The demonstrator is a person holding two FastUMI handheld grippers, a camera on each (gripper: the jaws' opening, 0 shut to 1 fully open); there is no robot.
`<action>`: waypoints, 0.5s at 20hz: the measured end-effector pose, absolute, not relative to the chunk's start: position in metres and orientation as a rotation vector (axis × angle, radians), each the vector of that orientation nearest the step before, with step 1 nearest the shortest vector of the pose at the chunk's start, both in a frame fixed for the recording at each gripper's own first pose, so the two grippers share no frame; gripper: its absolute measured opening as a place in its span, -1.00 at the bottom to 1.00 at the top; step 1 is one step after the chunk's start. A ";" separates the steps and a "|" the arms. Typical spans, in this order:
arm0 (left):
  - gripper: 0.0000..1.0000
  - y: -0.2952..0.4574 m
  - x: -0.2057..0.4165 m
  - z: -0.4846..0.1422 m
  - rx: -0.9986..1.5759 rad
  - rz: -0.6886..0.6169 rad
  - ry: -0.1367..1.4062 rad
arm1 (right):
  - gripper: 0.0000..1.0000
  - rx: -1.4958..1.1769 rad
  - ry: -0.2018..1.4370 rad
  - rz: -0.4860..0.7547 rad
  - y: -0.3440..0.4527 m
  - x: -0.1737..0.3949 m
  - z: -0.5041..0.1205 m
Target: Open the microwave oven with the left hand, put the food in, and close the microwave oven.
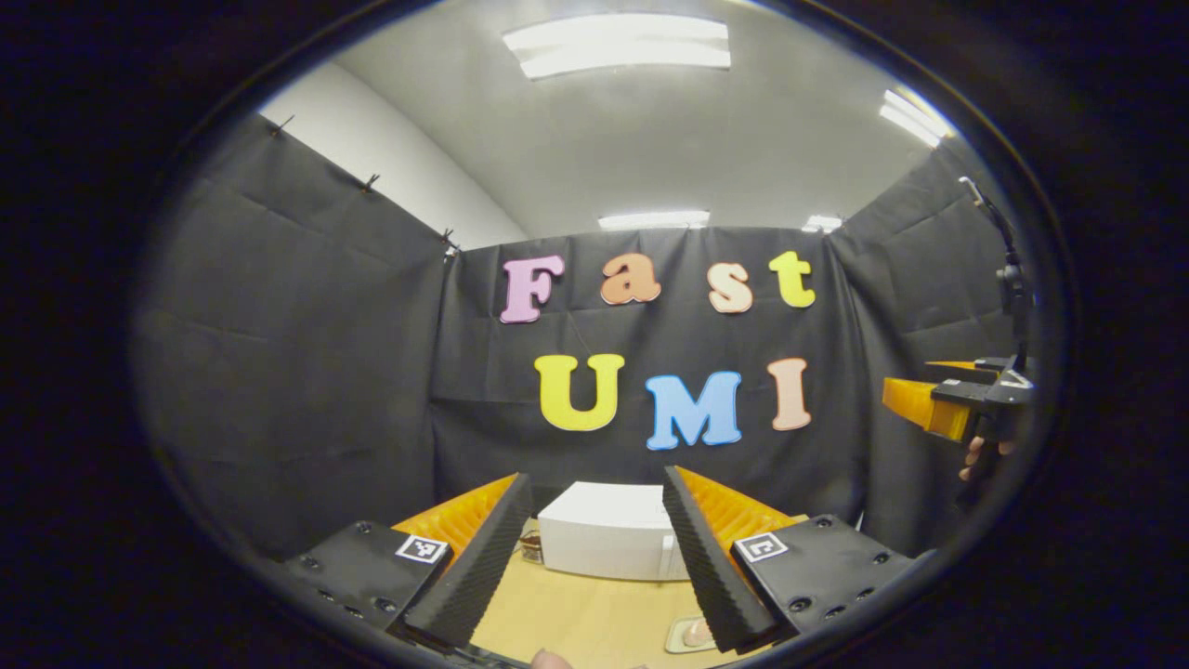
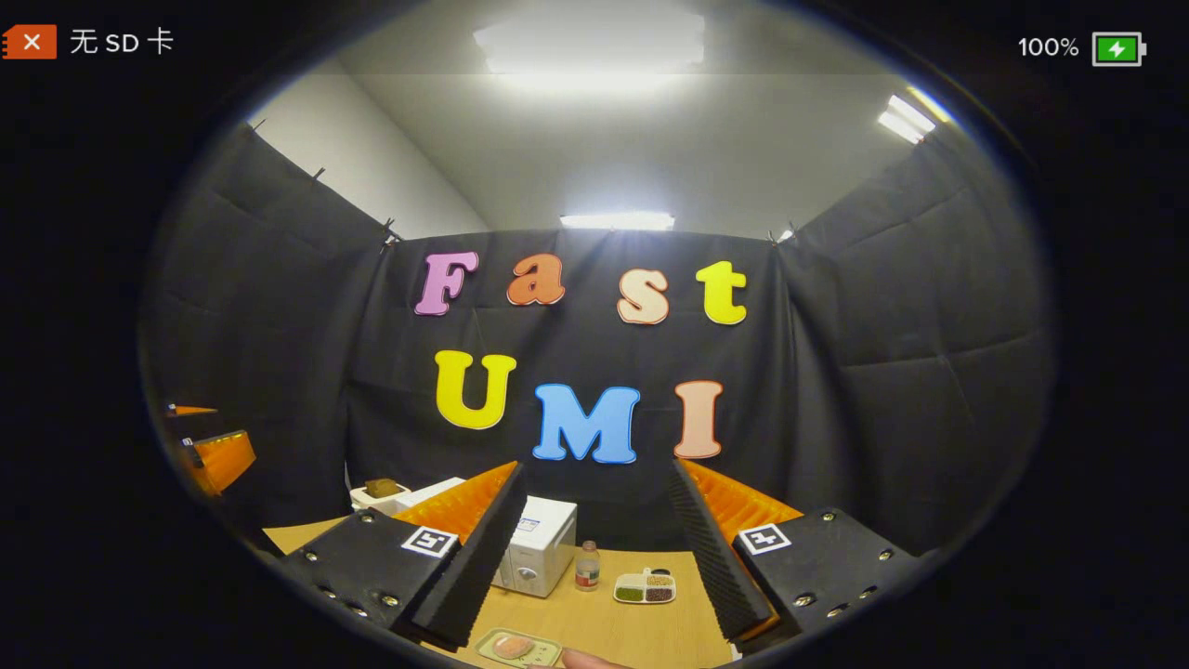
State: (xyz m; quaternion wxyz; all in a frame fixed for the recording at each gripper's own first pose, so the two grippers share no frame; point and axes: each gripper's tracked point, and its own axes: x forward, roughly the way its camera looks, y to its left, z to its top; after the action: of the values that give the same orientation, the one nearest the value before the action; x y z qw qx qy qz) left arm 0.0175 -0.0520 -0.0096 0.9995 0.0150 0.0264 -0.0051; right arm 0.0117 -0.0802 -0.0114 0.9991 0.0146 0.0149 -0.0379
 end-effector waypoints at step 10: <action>0.88 -0.119 0.044 -0.030 0.062 -0.048 0.076 | 0.88 0.026 0.061 -0.077 -0.136 0.018 -0.044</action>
State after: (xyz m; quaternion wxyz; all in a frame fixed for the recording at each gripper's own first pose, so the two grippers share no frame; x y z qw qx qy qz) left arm 0.0443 -0.1193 -0.0302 0.9985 0.0308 0.0382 -0.0238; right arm 0.0175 -0.1355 -0.0441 0.9987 0.0131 0.0304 -0.0384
